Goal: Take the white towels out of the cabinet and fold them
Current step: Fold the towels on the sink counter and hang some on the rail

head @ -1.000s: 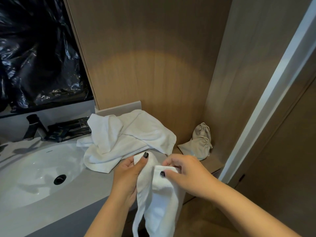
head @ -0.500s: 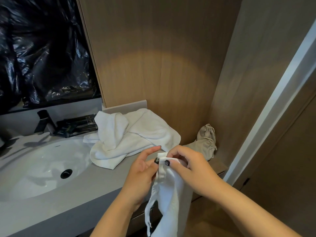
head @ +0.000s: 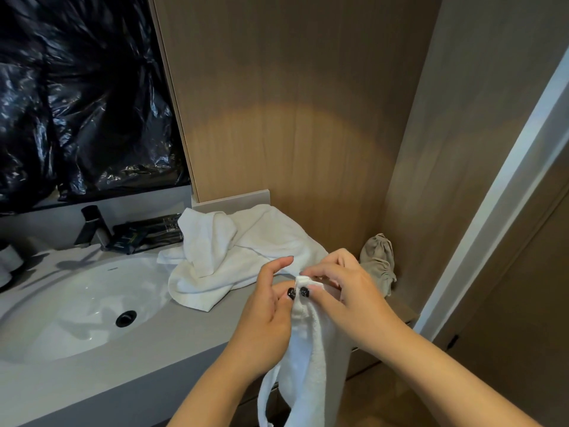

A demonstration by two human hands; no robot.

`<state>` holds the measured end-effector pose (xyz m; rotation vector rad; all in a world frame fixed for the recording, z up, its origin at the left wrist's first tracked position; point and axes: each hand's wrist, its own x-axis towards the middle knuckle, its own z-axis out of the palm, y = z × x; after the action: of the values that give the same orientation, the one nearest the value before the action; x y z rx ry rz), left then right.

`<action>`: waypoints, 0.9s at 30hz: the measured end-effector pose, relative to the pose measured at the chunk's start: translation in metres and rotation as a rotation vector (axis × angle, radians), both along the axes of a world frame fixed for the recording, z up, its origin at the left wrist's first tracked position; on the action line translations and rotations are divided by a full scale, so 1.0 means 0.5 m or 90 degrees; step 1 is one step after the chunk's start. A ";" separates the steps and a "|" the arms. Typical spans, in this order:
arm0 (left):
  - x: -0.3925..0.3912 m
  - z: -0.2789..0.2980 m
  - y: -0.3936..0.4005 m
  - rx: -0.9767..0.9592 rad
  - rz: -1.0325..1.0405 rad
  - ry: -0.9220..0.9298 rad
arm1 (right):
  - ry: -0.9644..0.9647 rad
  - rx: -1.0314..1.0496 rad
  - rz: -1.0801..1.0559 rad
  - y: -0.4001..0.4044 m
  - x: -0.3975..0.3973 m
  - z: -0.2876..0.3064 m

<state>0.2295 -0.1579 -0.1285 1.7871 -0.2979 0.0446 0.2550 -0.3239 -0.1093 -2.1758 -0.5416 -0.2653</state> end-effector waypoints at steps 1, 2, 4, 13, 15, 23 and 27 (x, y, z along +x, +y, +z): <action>0.000 0.000 -0.001 -0.008 0.010 -0.005 | -0.013 -0.007 0.001 0.002 0.000 0.002; 0.002 -0.001 -0.003 -0.027 0.024 -0.009 | -0.029 -0.009 -0.005 0.004 -0.001 0.004; 0.007 -0.003 -0.009 -0.074 0.073 -0.018 | -0.062 0.006 -0.016 0.007 0.001 0.009; 0.029 -0.044 0.008 0.033 0.215 -0.107 | -0.079 0.031 0.034 -0.007 0.041 0.073; 0.034 -0.050 0.010 0.054 0.189 -0.103 | -0.063 0.040 0.090 -0.010 0.049 0.092; 0.047 -0.061 0.009 0.058 0.052 -0.014 | -0.097 0.066 0.091 -0.010 0.084 0.144; 0.054 -0.067 0.017 0.072 0.072 0.015 | -0.118 0.101 0.021 -0.033 0.114 0.143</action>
<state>0.2563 -0.1492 -0.1622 1.9138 -0.1855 0.0891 0.3119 -0.3405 -0.0380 -1.9981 -0.6368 -0.4796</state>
